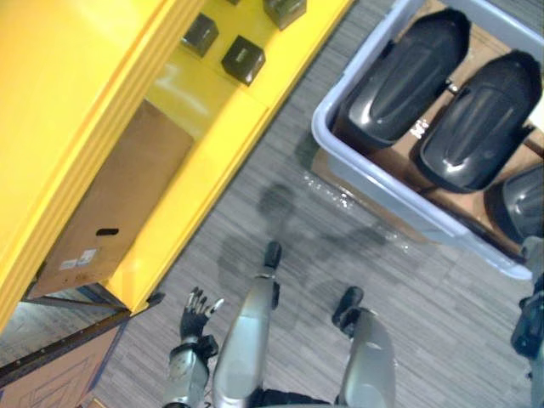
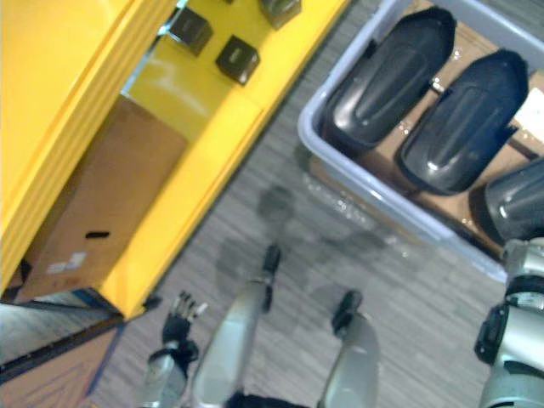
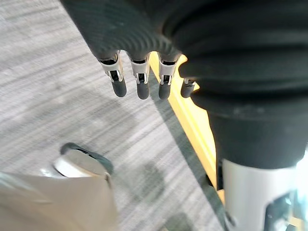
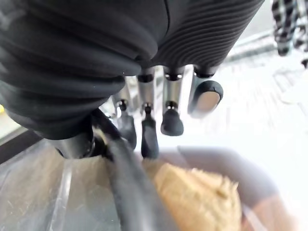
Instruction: Walk over and take plastic housings, then place them on the shelf
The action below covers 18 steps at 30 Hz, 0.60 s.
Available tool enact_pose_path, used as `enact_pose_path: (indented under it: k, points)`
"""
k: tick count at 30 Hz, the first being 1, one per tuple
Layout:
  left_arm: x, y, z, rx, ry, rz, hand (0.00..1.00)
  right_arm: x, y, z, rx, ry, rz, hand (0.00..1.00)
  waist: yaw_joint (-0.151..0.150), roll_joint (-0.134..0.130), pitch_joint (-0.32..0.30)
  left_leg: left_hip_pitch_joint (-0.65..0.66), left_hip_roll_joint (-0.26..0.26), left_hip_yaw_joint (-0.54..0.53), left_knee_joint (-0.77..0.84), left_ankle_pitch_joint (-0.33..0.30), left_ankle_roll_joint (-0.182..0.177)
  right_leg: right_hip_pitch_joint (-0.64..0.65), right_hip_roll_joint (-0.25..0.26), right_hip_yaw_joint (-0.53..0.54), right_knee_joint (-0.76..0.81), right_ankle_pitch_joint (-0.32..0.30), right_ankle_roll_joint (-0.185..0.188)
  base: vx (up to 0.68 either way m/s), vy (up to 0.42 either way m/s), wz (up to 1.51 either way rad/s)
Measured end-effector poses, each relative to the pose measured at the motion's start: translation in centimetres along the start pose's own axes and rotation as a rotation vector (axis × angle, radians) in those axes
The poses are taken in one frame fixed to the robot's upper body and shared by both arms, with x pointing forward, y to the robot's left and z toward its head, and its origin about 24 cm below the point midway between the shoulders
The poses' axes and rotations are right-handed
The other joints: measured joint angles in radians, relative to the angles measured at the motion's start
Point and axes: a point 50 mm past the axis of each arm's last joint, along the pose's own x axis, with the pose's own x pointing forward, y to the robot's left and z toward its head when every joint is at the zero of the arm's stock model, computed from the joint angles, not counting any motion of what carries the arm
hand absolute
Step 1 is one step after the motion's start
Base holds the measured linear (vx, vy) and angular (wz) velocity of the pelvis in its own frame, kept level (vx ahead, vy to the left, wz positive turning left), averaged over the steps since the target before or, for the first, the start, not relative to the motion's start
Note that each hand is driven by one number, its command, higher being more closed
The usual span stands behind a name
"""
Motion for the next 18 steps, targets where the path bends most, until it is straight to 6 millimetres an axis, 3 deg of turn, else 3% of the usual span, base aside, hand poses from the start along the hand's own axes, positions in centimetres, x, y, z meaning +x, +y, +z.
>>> enact_pose_path:
  k: [5,12,15,18]
  points:
    - [0.1,0.9,0.4,-0.010,-0.006,0.025,0.00,0.3,-0.4,-1.8,-0.065,-0.010,-0.016,1.00,-0.002,-0.014,-0.010,0.082,0.002,0.006,-0.040,0.001,-0.001,0.080,0.002,-0.004,-0.035,0.002,0.003,0.01,-0.001,-0.01]
    - [-0.3,3.8,2.9,-0.045,-0.091,0.130,0.00,0.1,-0.4,-4.3,-0.077,-0.070,-0.049,1.00,-0.014,-0.087,-0.029,0.236,0.011,0.013,-0.136,0.008,-0.009,0.243,0.023,-0.024,-0.162,0.026,0.010,0.08,-0.015,-0.01]
    - [-0.9,5.1,5.4,-0.078,-0.195,0.230,0.00,-0.8,-0.7,-3.8,-0.051,-0.206,-0.088,1.00,-0.031,-0.129,-0.038,0.310,0.013,0.016,-0.181,0.009,-0.010,0.332,0.037,-0.036,-0.239,0.050,0.015,0.11,-0.027,0.02]
    - [-1.6,5.5,9.7,-0.115,-0.360,0.273,0.00,-2.1,-1.1,-4.6,-0.041,-0.294,-0.141,1.00,-0.034,-0.183,-0.092,0.371,0.014,0.020,-0.235,0.010,-0.011,0.399,0.047,-0.051,-0.310,0.079,0.018,0.11,-0.030,0.00]
